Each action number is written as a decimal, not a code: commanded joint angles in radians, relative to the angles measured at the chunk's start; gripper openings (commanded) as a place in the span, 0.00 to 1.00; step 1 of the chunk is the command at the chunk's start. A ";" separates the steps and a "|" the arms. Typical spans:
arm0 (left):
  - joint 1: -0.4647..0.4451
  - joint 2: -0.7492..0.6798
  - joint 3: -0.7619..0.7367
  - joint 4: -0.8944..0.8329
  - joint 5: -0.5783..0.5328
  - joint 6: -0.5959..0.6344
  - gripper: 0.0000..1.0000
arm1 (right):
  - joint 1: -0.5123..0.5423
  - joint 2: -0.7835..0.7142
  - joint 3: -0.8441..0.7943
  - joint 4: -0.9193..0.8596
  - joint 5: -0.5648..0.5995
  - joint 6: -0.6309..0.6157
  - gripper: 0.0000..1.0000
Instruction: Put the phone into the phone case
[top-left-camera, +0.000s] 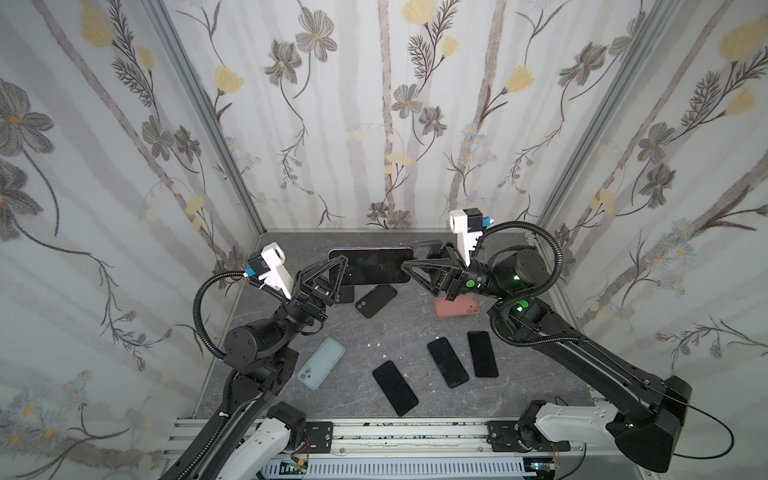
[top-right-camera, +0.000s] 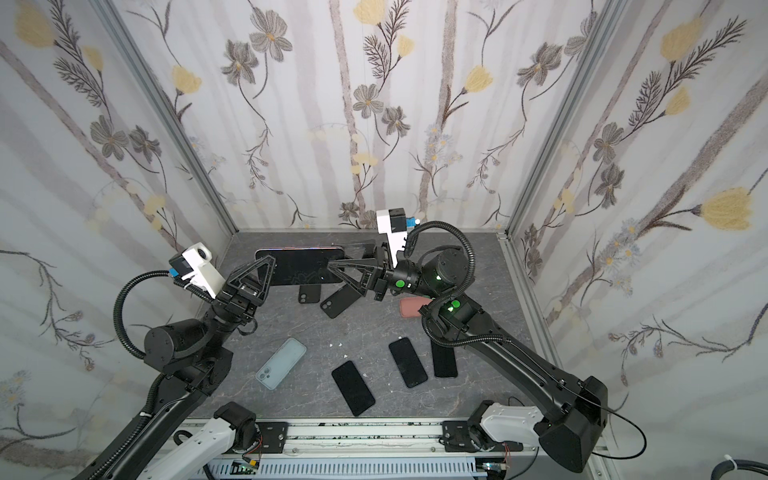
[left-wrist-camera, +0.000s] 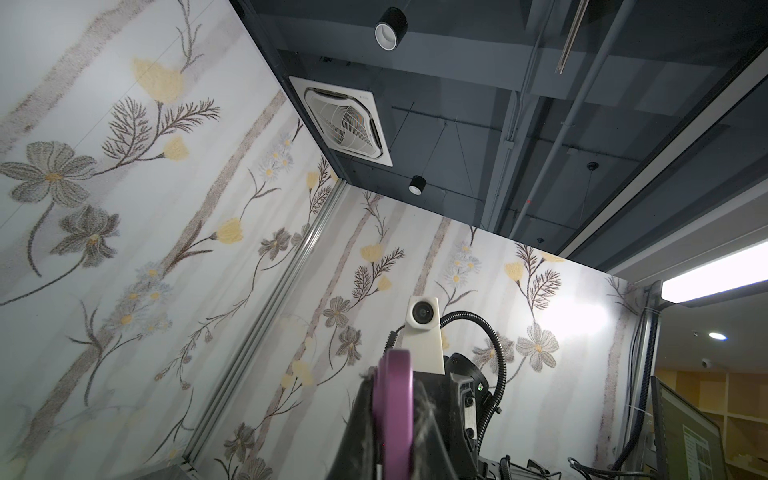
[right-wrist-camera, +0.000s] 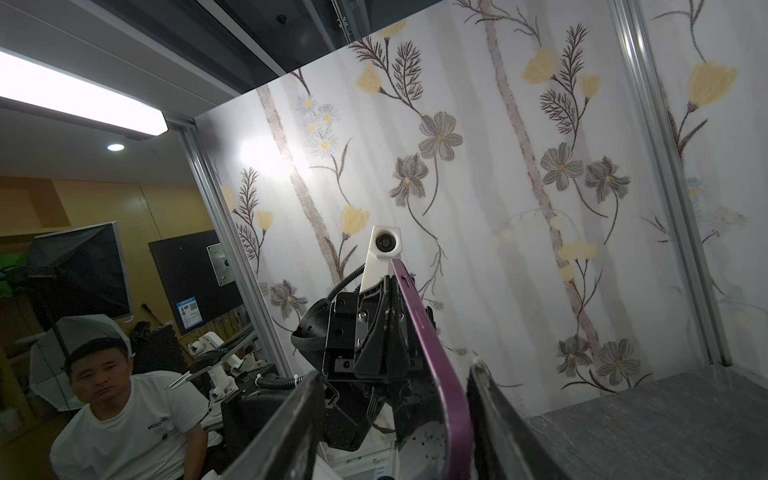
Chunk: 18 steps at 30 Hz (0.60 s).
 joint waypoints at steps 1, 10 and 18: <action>0.001 -0.020 0.005 0.068 -0.023 -0.002 0.00 | 0.009 0.019 0.024 0.025 -0.036 -0.017 0.48; 0.001 -0.057 -0.001 0.031 -0.064 0.025 0.00 | 0.022 0.048 0.051 0.011 -0.059 -0.023 0.30; 0.001 -0.048 0.010 0.015 -0.054 0.024 0.00 | 0.062 0.075 0.102 -0.053 -0.070 -0.045 0.18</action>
